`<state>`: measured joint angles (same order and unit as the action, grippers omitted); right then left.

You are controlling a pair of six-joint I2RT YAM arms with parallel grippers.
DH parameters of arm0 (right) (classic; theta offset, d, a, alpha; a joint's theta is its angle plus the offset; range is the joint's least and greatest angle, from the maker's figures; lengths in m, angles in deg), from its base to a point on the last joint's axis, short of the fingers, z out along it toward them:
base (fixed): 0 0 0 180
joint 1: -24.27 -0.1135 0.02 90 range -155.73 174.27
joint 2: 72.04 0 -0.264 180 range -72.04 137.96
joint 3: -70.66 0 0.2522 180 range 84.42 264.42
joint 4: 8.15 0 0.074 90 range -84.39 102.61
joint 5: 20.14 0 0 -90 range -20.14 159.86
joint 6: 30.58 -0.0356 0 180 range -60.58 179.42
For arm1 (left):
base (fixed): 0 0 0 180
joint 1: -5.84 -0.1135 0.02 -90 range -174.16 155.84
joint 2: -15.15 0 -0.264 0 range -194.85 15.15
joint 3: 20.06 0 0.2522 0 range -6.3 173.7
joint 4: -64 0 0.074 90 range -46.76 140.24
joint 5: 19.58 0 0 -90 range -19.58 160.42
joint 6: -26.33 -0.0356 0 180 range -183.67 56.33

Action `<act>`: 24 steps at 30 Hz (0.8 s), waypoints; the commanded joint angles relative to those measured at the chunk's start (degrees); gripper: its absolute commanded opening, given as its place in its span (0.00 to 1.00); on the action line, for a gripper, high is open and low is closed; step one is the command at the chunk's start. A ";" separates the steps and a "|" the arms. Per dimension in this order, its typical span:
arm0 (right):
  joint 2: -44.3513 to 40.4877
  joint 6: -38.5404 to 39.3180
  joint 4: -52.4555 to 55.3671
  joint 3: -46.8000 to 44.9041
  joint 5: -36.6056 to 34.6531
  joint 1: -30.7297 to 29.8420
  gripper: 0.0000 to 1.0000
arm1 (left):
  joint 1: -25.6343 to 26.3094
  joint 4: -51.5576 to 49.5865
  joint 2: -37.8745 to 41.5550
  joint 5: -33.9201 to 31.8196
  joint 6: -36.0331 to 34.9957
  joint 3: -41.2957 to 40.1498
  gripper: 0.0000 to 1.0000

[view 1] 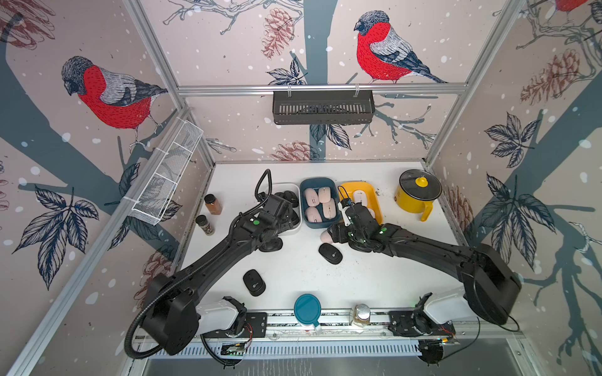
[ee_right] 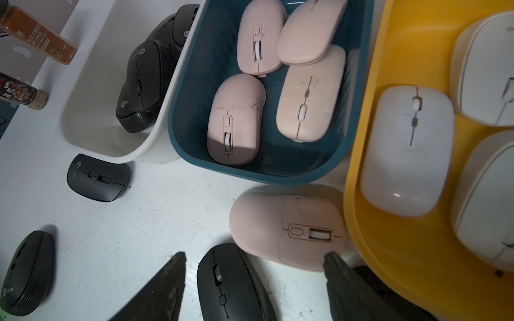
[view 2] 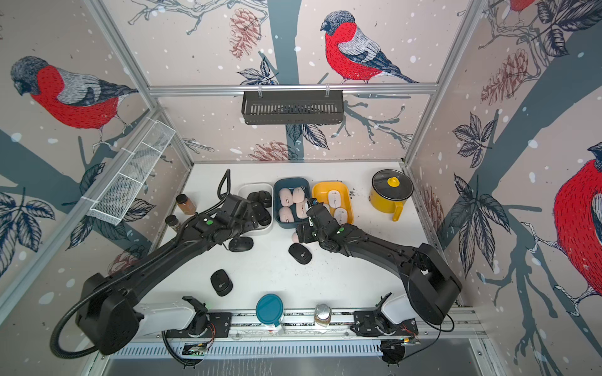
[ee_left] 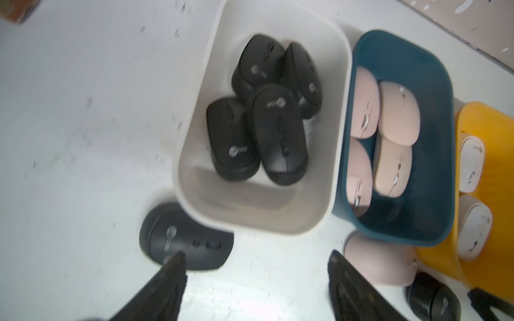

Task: Place the mice by color into the storage box
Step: Place the mouse in the storage box, then pick up the mouse from the center of the board.

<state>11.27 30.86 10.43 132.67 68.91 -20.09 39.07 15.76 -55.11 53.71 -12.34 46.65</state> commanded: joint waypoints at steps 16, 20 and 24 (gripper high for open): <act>4.06 -1.96 -6.57 1.59 6.97 0.24 0.78 | 7.06 -16.10 16.29 -0.24 36.00 -21.03 0.82; 4.35 -2.39 -7.32 1.11 7.69 0.58 0.78 | 7.11 -17.44 17.47 0.18 36.39 -22.86 0.82; 4.89 -2.78 -7.93 0.84 8.41 0.76 0.78 | 7.15 -19.40 18.83 0.10 36.73 -23.22 0.82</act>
<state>15.80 29.11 4.57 133.65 76.30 -19.39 46.15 -0.28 -36.83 54.04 22.53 23.63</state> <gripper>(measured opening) 0.783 0.823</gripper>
